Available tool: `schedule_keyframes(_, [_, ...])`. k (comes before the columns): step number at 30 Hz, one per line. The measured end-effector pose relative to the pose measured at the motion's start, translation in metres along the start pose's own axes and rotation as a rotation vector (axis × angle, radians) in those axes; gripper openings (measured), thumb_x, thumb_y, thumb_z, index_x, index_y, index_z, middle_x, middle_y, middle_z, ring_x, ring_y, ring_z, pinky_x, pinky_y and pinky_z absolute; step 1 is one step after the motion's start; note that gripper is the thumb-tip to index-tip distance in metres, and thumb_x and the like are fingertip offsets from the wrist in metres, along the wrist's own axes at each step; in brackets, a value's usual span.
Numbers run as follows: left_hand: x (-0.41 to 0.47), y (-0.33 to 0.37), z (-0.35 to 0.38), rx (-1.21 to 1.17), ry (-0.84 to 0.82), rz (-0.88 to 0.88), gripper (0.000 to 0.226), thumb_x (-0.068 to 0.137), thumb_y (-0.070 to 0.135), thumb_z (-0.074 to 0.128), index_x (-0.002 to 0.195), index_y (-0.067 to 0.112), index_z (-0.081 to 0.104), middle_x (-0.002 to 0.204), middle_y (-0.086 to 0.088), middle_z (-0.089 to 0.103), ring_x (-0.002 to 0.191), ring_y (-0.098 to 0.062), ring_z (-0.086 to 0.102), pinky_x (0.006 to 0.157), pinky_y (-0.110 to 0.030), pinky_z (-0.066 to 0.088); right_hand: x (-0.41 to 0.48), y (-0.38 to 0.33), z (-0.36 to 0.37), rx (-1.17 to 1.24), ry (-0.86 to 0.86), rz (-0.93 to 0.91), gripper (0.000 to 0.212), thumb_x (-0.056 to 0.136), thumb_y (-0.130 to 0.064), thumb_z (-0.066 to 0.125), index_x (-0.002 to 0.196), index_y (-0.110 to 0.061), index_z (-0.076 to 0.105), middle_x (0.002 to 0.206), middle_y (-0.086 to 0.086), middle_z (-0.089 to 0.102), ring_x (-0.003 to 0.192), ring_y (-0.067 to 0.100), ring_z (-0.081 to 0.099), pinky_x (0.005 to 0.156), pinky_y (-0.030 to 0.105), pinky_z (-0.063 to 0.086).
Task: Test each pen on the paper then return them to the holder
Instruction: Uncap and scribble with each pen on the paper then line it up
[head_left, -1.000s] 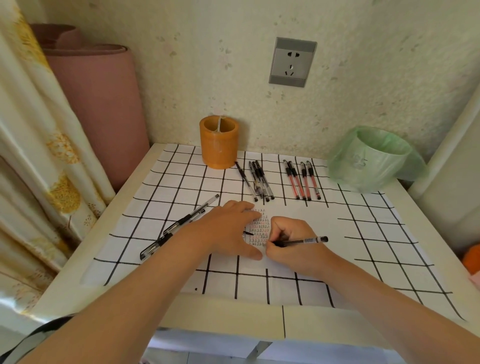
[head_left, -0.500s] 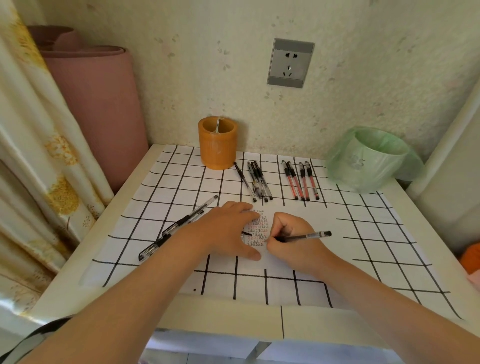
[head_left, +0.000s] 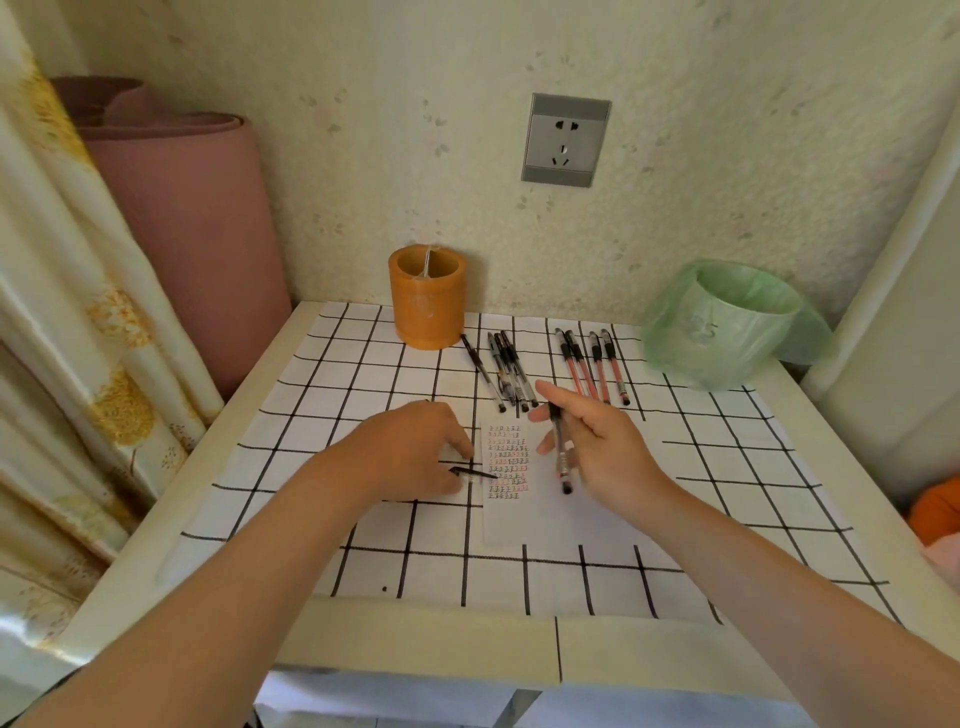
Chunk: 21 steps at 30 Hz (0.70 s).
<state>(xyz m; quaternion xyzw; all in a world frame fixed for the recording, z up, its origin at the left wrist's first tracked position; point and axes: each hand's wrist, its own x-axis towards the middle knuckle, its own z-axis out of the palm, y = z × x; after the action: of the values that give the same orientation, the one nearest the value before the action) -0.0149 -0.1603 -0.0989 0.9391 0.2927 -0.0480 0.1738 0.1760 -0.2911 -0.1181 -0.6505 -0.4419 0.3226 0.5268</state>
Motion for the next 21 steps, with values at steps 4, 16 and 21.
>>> schedule_keyframes(4, [0.000,0.009,0.002,0.055,0.046,-0.020,0.017,0.085,0.037,0.070,0.102,0.038,0.073,0.110,0.020,0.058,0.103,-0.006,0.056,0.086,-0.032,0.052,0.004,-0.016,0.003,0.135,0.002,0.071,0.041,0.104,0.001,0.033,0.113,-0.020,0.068,0.101,0.008,0.063,0.067,0.022,0.066,0.062,0.034,0.055])
schedule_keyframes(16, [-0.004,-0.001,-0.006,-0.197,0.130,-0.064,0.012,0.094,0.032,0.064,0.106,0.037,0.064,0.088,0.023,0.059,0.081,0.005,0.054,0.067,-0.016,0.040,0.007,-0.014,0.004,-0.704,-0.093,-0.248,0.016,0.088,-0.024,0.072,0.103,-0.032,0.073,0.092,-0.019,0.064,0.076,-0.012,0.052,0.068,0.012,0.034])
schedule_keyframes(21, [0.000,0.000,-0.004,-0.223,0.118,-0.064,0.013,0.095,0.032,0.062,0.107,0.036,0.067,0.086,0.025,0.058,0.081,0.004,0.055,0.066,-0.016,0.039,0.005,-0.009,0.004,-0.795,-0.089,-0.309,0.015,0.089,-0.027,0.070,0.101,-0.035,0.073,0.093,-0.024,0.060,0.094,0.002,0.053,0.082,0.026,0.046])
